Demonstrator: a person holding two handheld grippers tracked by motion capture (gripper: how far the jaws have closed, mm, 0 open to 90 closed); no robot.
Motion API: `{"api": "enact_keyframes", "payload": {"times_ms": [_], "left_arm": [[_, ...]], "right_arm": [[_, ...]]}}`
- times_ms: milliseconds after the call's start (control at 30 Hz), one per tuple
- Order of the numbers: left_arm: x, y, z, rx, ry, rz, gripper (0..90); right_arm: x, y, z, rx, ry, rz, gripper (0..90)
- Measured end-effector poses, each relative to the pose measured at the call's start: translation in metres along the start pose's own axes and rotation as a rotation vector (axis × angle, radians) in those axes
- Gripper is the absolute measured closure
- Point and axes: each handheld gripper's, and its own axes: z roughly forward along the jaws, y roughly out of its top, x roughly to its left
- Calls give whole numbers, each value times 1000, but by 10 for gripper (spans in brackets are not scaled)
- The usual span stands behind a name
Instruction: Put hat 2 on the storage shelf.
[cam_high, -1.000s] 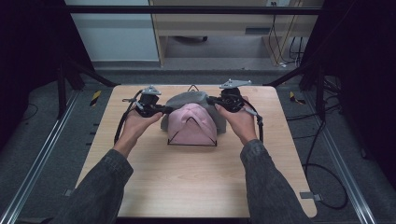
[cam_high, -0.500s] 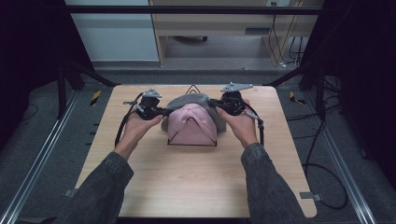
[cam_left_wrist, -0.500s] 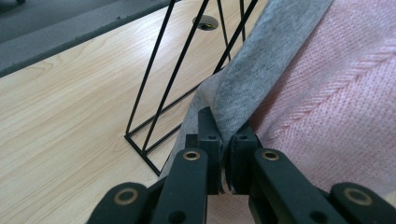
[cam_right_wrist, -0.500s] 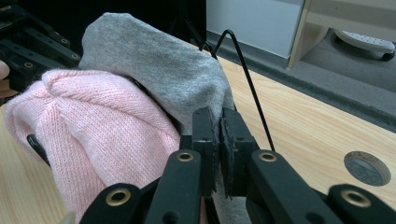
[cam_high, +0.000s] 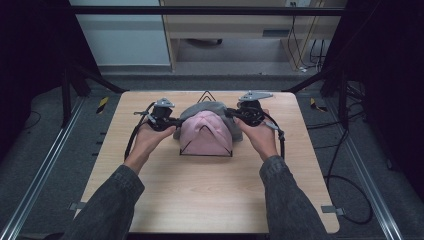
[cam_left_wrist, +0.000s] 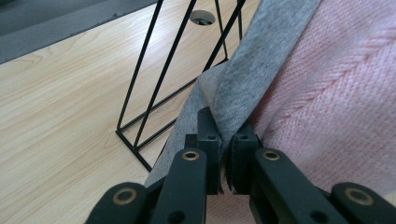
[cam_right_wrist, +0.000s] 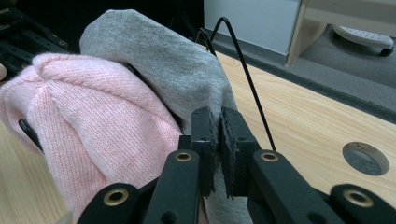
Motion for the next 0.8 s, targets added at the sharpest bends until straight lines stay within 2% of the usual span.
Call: {"api": "enact_keyframes", "payload": {"times_ms": [167, 267, 333, 400, 500, 567, 667, 733, 767, 800], "left_arm": [[1, -3, 2, 1, -6, -11, 841], [1, -3, 3, -4, 7, -14, 762], [2, -4, 2, -23, 42, -37, 676], [2, -5, 1, -24, 42, -40, 645], [2, -7, -2, -31, 49, -41, 593], [1, -8, -7, -45, 75, -49, 522], [-1, -7, -13, -47, 87, -40, 477], [-1, -7, -15, -47, 91, -36, 453], [-2, -6, -19, -55, 94, -42, 394], [-1, -6, -21, -55, 95, -43, 374]], "right_arm": [[-2, -1, -1, 6, -4, 9, 831], [-3, -2, 0, 10, -1, 9, 822], [-2, -4, -1, 2, -5, 16, 782], [-2, -4, -2, 3, -8, 19, 764], [-1, -7, -3, 10, -20, 24, 674], [-1, -6, -5, 7, -33, 30, 602], [0, -4, -8, 4, -46, 37, 520], [0, -2, -9, 5, -53, 39, 495], [2, 0, -12, 6, -62, 33, 442], [3, 1, -13, 6, -71, 32, 419]]}}
